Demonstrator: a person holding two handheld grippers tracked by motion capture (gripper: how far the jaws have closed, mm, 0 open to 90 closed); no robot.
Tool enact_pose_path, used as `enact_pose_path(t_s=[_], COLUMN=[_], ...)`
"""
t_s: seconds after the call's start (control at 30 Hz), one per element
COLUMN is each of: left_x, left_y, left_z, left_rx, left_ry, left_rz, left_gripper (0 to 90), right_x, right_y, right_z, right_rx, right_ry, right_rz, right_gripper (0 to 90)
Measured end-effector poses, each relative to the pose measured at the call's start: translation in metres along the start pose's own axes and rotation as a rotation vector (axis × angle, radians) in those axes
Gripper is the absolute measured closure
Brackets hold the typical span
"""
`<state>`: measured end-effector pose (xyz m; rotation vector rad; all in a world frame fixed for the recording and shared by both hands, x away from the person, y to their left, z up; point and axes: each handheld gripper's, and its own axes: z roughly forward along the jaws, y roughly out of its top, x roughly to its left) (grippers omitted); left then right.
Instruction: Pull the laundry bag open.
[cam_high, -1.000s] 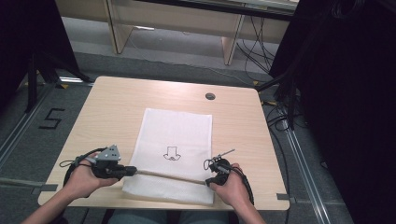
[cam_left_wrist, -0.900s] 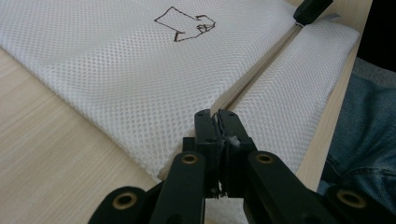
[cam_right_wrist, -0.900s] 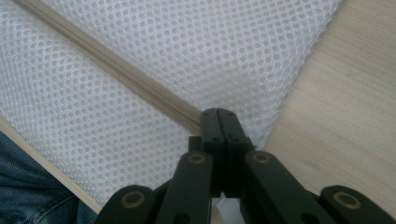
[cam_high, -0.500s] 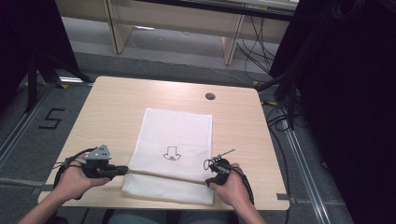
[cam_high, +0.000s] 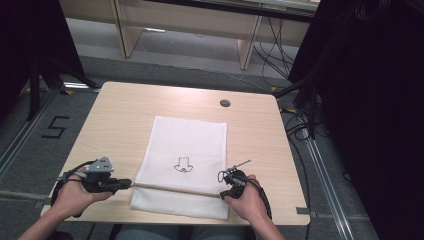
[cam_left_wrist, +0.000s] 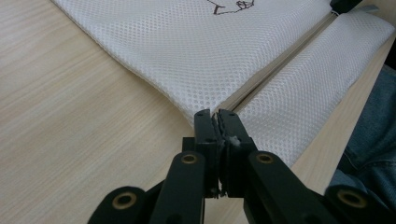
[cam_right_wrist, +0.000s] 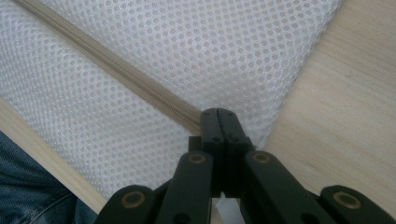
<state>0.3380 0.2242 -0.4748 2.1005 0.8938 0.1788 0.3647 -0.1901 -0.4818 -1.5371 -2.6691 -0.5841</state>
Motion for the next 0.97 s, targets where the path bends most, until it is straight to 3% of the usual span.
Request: enact_pose_path(t_s=[0.03, 0.07, 0.1, 0.13, 0.17, 0.2, 0.23, 0.27, 0.3, 0.33, 0.37, 0.43, 0.47, 0.5, 0.57, 0.6, 0.63, 0.7, 0.73, 0.8, 0.83, 0.87, 0.9, 0.93, 0.97], left_x=[0.002, 0.001, 0.005, 0.009, 0.017, 0.021, 0.02, 0.016, 0.012, 0.008, 0.006, 0.006, 0.007, 0.006, 0.006, 0.005, 0.005, 0.004, 0.002, 0.004, 0.005, 0.006, 0.007, 0.007, 0.01], left_y=[0.001, 0.0, 0.0, -0.002, -0.006, -0.008, -0.01, -0.009, -0.006, -0.004, -0.002, -0.003, -0.003, -0.004, -0.003, -0.003, -0.002, -0.001, 0.0, 0.0, -0.001, 0.0, -0.001, -0.002, -0.002], left_z=[-0.001, -0.001, -0.004, -0.008, -0.013, -0.017, -0.018, -0.018, -0.016, -0.013, -0.012, -0.008, -0.008, -0.008, -0.009, -0.008, -0.008, -0.006, -0.004, -0.003, -0.001, -0.002, -0.001, 0.0, -0.001], left_rx=[0.025, 0.015, 0.059, 0.105, 0.089, 0.069, 0.054, 0.061, 0.043, -0.001, 0.004, -0.007, -0.015, -0.037, -0.049, -0.071, -0.063, -0.07, -0.084, -0.075, -0.092, -0.075, -0.089, -0.102, -0.099], left_ry=[0.023, 0.033, 0.107, 0.198, 0.203, 0.166, 0.169, 0.182, 0.174, 0.164, 0.158, 0.143, 0.148, 0.142, 0.147, 0.138, 0.147, 0.153, 0.156, 0.161, 0.168, 0.161, 0.164, 0.164, 0.174], left_rz=[0.026, -0.007, 0.051, 0.108, 0.052, 0.008, 0.012, 0.043, 0.069, 0.053, 0.058, 0.062, 0.061, 0.044, 0.049, 0.037, 0.05, 0.063, 0.037, 0.063, 0.058, 0.051, 0.035, 0.008, 0.022], left_gripper=[87.2, 87.0, 90.0, 90.0, 90.0, 90.0, 90.0, 90.0, 90.0, 90.0, 90.0, 89.9, 89.1, 87.4, 85.7, 84.2, 78.9, 77.0, 73.7, 66.9, 64.4, 62.1, 59.7, 58.3, 55.0], right_x=[-0.001, -0.002, -0.001, -0.001, -0.003, -0.004, -0.004, 0.002, 0.003, 0.003, 0.004, 0.005, 0.002, 0.002, 0.0, 0.002, 0.004, 0.004, 0.004, 0.002, 0.001, 0.001, 0.002, 0.003, 0.004], right_y=[0.0, 0.0, 0.0, 0.0, 0.0, 0.0, 0.0, 0.001, 0.003, 0.003, 0.004, 0.003, 0.001, 0.0, 0.0, 0.001, 0.001, 0.0, 0.0, -0.001, -0.001, -0.002, -0.003, -0.003, -0.003], right_z=[0.0, 0.0, -0.001, -0.002, -0.001, -0.002, -0.002, -0.003, -0.002, -0.002, -0.001, -0.002, -0.003, -0.004, -0.003, -0.003, -0.003, -0.003, -0.003, -0.005, -0.005, -0.007, -0.009, -0.011, -0.015], right_rx=[0.009, 0.002, 0.001, 0.018, 0.016, -0.009, 0.003, 0.013, 0.02, 0.02, 0.009, 0.013, 0.015, 0.016, 0.008, 0.02, 0.01, 0.0, -0.003, -0.012, -0.019, -0.026, -0.064, -0.068, -0.113], right_ry=[-0.031, -0.002, 0.011, -0.009, -0.051, -0.007, -0.019, -0.04, -0.06, -0.06, -0.065, -0.073, -0.041, -0.035, -0.031, -0.037, -0.057, -0.057, -0.056, -0.043, -0.054, -0.068, -0.026, -0.038, -0.034], right_rz=[0.001, -0.011, -0.001, 0.01, -0.003, -0.011, 0.002, 0.015, -0.002, -0.002, -0.037, -0.017, 0.026, 0.036, 0.022, 0.04, 0.012, 0.009, -0.002, 0.008, 0.012, 0.01, -0.005, -0.003, -0.02], right_gripper=[90.0, 90.0, 90.0, 90.0, 90.0, 90.0, 90.0, 90.0, 90.0, 90.0, 90.0, 90.0, 90.0, 90.0, 90.0, 90.0, 90.0, 90.0, 89.2, 81.6, 79.2, 78.9, 77.7, 76.4, 73.7])
